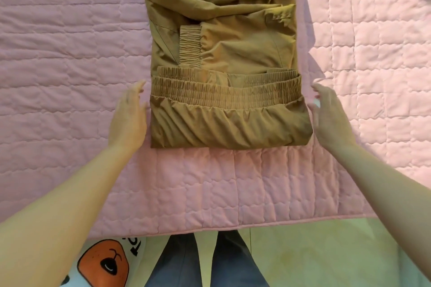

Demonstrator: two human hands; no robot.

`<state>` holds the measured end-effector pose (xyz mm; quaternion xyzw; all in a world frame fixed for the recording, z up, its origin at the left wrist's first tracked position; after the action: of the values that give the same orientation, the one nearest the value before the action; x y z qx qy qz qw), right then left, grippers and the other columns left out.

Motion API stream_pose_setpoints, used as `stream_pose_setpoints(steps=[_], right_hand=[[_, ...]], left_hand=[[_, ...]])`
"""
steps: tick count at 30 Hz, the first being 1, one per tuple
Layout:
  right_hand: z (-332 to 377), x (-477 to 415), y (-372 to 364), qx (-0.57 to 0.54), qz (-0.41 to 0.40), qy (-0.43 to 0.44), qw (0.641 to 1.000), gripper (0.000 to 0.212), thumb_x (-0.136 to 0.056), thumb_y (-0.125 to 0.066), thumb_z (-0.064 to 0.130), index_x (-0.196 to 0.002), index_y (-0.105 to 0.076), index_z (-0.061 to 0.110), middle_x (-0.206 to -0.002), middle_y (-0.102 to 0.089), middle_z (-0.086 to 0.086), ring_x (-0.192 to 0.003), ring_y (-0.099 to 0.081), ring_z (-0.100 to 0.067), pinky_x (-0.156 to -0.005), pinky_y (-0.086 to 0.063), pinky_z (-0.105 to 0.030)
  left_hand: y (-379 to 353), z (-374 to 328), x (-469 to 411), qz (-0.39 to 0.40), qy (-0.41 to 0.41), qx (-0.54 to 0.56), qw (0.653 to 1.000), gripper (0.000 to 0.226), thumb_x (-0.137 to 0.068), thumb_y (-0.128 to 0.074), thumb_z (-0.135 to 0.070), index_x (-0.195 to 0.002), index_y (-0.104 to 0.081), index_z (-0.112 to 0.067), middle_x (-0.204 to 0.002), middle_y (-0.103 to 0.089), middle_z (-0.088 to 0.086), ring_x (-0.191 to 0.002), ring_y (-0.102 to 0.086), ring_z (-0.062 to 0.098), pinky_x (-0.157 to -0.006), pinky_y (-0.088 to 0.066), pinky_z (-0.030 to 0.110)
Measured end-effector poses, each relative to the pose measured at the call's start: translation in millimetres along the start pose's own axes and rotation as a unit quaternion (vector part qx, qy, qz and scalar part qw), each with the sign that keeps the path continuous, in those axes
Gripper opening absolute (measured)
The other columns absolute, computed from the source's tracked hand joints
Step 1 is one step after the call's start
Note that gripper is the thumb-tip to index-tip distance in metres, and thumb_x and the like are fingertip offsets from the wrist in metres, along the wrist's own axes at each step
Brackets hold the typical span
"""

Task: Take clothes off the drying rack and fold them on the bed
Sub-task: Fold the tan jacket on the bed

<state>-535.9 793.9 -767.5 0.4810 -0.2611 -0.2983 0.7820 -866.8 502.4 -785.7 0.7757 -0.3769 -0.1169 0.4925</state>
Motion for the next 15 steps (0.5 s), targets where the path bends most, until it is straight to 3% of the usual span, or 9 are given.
stream_pose_setpoints(steps=[2, 5, 7, 9, 12, 15], right_hand=[[11.3, 10.1, -1.9, 0.124, -0.003, 0.112, 0.986, 0.067, -0.087, -0.051, -0.008, -0.145, -0.031, 0.018, -0.146, -0.033, -0.017, -0.132, -0.036, -0.039, -0.101, -0.039, -0.050], [19.9, 16.5, -14.0, 0.177, 0.028, 0.143, 0.973, 0.083, -0.081, -0.041, -0.007, -0.151, -0.018, 0.031, -0.157, -0.013, -0.013, -0.144, -0.015, -0.035, -0.105, -0.033, -0.053], [29.6, 13.5, -18.7, 0.182, 0.024, 0.149, 0.972, 0.078, -0.087, -0.041, 0.000, -0.151, -0.016, 0.035, -0.158, -0.010, -0.012, -0.145, -0.010, -0.033, -0.108, -0.029, -0.052], [41.3, 5.9, -27.1, 0.196, 0.021, 0.180, 0.964, 0.070, -0.093, -0.045, 0.005, -0.151, -0.019, 0.034, -0.158, -0.012, -0.013, -0.145, -0.011, -0.033, -0.113, -0.023, -0.049], [50.9, -7.1, -38.2, 0.219, 0.036, 0.216, 0.951, 0.061, -0.095, -0.037, 0.013, -0.152, -0.021, 0.030, -0.159, -0.016, -0.011, -0.145, -0.013, -0.035, -0.116, -0.020, -0.048], [52.9, -9.9, -45.2, 0.237, 0.069, 0.266, 0.932, 0.068, -0.089, -0.031, 0.005, -0.154, -0.017, 0.022, -0.161, -0.014, -0.002, -0.147, -0.011, -0.034, -0.115, -0.020, -0.048]], left_hand=[[-5.3, -17.1, 8.5, 0.009, -0.129, -0.147, 0.981, 0.090, -0.076, -0.053, 0.016, -0.151, -0.025, -0.025, -0.156, -0.026, 0.007, -0.137, -0.032, 0.031, -0.103, -0.036, 0.050], [-22.2, -39.1, 19.8, 0.045, -0.239, -0.247, 0.938, 0.088, -0.079, -0.038, 0.016, -0.153, -0.019, -0.028, -0.162, -0.012, 0.009, -0.147, -0.017, 0.030, -0.115, -0.020, 0.043], [-30.0, -44.9, 19.8, 0.059, -0.258, -0.275, 0.924, 0.085, -0.079, -0.028, 0.010, -0.154, -0.014, -0.028, -0.162, -0.010, 0.008, -0.148, -0.016, 0.029, -0.118, -0.016, 0.043], [-35.9, -42.2, 15.3, 0.072, -0.251, -0.278, 0.924, 0.089, -0.079, -0.035, 0.013, -0.155, -0.012, -0.028, -0.162, -0.008, 0.007, -0.148, -0.013, 0.027, -0.119, -0.017, 0.045], [-40.8, -41.9, 7.7, 0.089, -0.249, -0.284, 0.922, 0.096, -0.075, -0.041, 0.015, -0.155, -0.011, -0.028, -0.163, -0.008, 0.005, -0.148, -0.012, 0.027, -0.119, -0.017, 0.046], [-43.2, -43.4, -1.4, 0.094, -0.254, -0.284, 0.920, 0.101, -0.071, -0.045, 0.018, -0.155, -0.011, -0.028, -0.162, -0.011, 0.004, -0.148, -0.010, 0.023, -0.119, -0.015, 0.045]])
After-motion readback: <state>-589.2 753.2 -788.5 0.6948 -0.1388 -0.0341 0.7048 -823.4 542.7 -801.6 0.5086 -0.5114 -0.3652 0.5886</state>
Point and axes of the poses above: each hand's wrist, its own x-axis away from the middle knuckle, its own y-axis out of the back of the hand, z = x × y, the point moved 10 cm from there along -x, towards the middle knuckle
